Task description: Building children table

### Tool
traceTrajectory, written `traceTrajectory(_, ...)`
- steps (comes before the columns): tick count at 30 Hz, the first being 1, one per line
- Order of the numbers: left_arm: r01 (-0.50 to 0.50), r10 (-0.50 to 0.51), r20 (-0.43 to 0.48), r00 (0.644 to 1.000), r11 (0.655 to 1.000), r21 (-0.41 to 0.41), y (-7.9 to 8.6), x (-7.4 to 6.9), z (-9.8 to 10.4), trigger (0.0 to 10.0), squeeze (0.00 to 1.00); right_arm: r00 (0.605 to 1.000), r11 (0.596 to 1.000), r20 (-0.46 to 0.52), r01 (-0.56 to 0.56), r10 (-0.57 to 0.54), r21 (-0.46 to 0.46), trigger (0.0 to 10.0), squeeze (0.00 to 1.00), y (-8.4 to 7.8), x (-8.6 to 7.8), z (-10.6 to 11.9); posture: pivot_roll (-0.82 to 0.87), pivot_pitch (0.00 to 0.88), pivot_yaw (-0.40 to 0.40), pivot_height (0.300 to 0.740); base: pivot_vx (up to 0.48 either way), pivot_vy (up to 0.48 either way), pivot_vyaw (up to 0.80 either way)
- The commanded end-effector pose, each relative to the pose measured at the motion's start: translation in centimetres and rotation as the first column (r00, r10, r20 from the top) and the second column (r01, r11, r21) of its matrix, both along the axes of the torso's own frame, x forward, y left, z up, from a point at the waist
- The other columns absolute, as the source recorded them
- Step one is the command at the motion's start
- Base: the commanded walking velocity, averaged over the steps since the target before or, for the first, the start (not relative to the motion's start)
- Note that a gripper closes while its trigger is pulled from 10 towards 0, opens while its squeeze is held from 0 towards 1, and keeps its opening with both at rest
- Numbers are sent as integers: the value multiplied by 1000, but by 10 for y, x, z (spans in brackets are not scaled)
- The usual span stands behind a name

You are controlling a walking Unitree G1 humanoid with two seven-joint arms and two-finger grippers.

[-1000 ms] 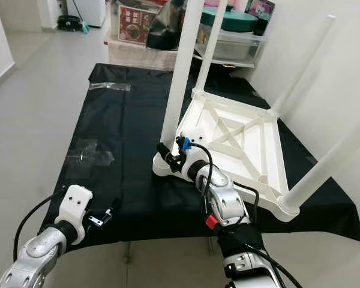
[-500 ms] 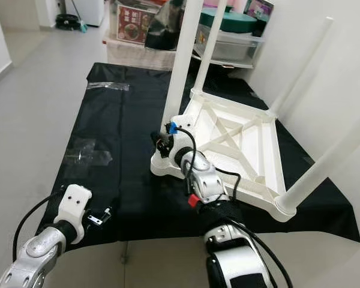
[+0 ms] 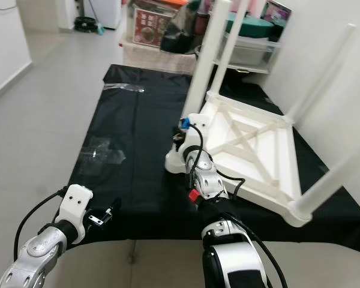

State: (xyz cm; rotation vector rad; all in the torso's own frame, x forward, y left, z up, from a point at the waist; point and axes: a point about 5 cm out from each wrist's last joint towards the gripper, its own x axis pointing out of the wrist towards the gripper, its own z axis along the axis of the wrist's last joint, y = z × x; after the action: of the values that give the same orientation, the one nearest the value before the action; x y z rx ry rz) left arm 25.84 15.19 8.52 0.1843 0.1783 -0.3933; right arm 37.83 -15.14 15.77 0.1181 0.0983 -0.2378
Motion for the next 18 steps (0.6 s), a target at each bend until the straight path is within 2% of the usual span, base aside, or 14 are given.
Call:
traceTrajectory(1, 5, -4, -44, 999, 1000, 15, -1, -3, -9, 10000, 0, 948, 950, -65, 307, -310, -58, 0, 0, -52, -15, -13, 59, 0, -167, 740, 0, 0, 0)
traceTrajectory(2, 6, -6, -45, 999, 1000, 16, -1, -4, -9, 10000, 0, 923, 924, -72, 373, -379, -83, 0, 0, -60, -24, -17, 56, 0, -165, 740, 0, 0, 0)
traceTrajectory(3, 6, -6, -45, 999, 1000, 16, -1, -4, -9, 10000, 0, 923, 924, -72, 373, -379, -83, 0, 0, -60, -24, -17, 56, 0, -165, 740, 0, 0, 0)
traceTrajectory(4, 8, -8, -47, 999, 1000, 16, -1, -4, -10, 10000, 0, 895, 895, -74, 429, -439, -123, 0, 0, -69, -35, -21, 52, 0, -162, 740, 0, 0, 0)
traceTrajectory(5, 8, -8, -47, 999, 1000, 16, -1, -4, -10, 10000, 0, 895, 895, -74, 429, -439, -123, 0, 0, -69, -35, -21, 52, 0, -162, 740, 0, 0, 0)
traceTrajectory(6, 10, -9, -49, 999, 1000, 17, -1, -5, -10, 10000, 0, 877, 875, -72, 461, -475, -149, 0, 0, -74, -42, -24, 49, 0, -161, 740, 0, 0, 0)
traceTrajectory(8, 13, -12, -50, 999, 1000, 17, -1, -5, -10, 10000, 0, 833, 830, -87, 526, -547, -187, 0, 0, -90, -54, -29, 47, 0, -161, 740, 0, 0, 0)
traceTrajectory(9, 13, -12, -51, 999, 1000, 17, -1, -5, -10, 10000, 0, 819, 817, -91, 543, -566, -193, 0, 0, -95, -55, -31, 46, 0, -160, 740, 0, 0, 0)
traceTrajectory(11, 13, -12, -51, 999, 1000, 17, -1, -5, -10, 10000, 0, 819, 817, -91, 543, -566, -193, 0, 0, -95, -55, -31, 46, 0, -160, 740, 0, 0, 0)
traceTrajectory(12, 14, -13, -51, 999, 1000, 16, -1, -5, -10, 10000, 0, 791, 790, -97, 580, -604, -198, 0, 0, -106, -57, -30, 46, 0, -158, 740, 0, 0, 0)
traceTrajectory(14, 16, -15, -52, 999, 1000, 15, -2, -5, -10, 10000, 0, 764, 764, -94, 615, -639, -198, 0, 0, -122, -53, -23, 43, 0, -155, 740, 0, 0, 0)
traceTrajectory(15, 17, -16, -53, 998, 1000, 16, -2, -6, -11, 10000, 0, 764, 767, -104, 612, -636, -195, 10000, 0, -125, -50, -19, 43, 0, -155, 740, 0, 0, 0)
traceTrajectory(16, 17, -16, -53, 998, 1000, 16, -2, -6, -11, 10000, 0, 764, 767, -104, 612, -636, -195, 10000, 0, -125, -50, -19, 43, 0, -155, 740, 0, 0, 0)
traceTrajectory(18, 16, -15, -55, 998, 1000, 17, -1, -6, -11, 10000, 0, 789, 788, -87, 588, -608, -181, 10000, 0, -121, -44, -13, 43, 0, -156, 740, 0, 0, 0)
